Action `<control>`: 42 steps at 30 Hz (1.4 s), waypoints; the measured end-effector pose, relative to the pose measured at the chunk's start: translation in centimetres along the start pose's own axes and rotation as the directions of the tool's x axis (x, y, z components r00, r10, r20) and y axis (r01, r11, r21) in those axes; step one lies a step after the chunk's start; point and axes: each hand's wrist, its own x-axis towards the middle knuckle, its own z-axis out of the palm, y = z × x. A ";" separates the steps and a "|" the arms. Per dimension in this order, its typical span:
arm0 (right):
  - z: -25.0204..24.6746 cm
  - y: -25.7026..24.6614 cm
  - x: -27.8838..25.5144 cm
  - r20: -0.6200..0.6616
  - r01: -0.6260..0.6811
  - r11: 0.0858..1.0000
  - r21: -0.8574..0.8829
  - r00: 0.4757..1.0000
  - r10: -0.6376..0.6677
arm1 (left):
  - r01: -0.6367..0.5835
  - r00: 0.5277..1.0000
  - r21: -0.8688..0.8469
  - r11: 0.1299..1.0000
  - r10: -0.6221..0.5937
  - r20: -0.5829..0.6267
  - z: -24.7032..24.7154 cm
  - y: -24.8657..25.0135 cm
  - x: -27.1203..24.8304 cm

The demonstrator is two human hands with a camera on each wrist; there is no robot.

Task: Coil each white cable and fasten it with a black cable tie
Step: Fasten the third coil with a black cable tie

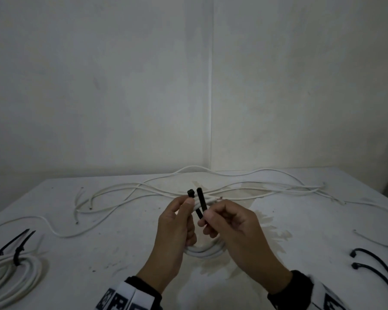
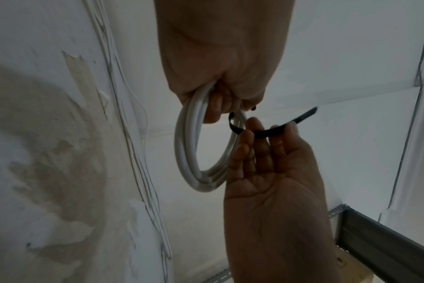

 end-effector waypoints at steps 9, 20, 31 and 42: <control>-0.2 -0.5 0.5 -0.086 -0.114 0.983 -0.142 0.991 0.102 | -0.032 0.999 -0.012 0.999 0.033 0.026 0.6 0.1 -0.5; -0.3 -0.9 0.3 -0.108 -0.173 0.969 -0.176 0.982 0.156 | 0.007 1.000 0.016 1.000 -0.007 -0.003 0.6 0.3 -0.4; 0.1 -0.9 0.5 -0.124 -0.189 0.972 -0.139 0.977 0.172 | -0.022 1.000 0.086 0.996 0.022 0.000 0.0 0.1 -0.1; 0.6 -0.4 0.2 -0.064 -0.107 0.969 -0.221 0.993 0.095 | -0.047 0.997 0.058 0.997 0.051 -0.063 -0.4 0.0 -0.3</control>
